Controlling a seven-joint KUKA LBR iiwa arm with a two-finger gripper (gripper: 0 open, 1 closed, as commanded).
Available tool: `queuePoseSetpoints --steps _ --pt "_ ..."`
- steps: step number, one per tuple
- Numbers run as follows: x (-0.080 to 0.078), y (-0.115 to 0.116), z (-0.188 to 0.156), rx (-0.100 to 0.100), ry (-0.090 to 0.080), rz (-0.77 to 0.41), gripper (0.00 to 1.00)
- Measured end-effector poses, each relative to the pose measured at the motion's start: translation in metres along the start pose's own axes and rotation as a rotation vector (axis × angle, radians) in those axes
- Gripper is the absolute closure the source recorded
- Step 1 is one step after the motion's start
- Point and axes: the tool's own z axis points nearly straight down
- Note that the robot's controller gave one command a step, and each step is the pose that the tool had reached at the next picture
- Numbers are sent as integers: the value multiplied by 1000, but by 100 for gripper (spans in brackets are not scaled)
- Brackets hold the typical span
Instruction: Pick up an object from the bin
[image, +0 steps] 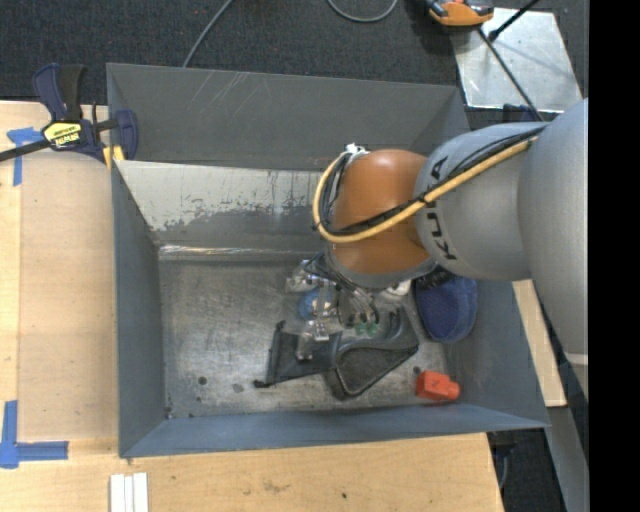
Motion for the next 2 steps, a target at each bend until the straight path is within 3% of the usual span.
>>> queuePoseSetpoints --steps 1,2 --pt "27 -30 12 -10 -27 -228 0" --pt "25 -32 9 -6 -34 -226 100"
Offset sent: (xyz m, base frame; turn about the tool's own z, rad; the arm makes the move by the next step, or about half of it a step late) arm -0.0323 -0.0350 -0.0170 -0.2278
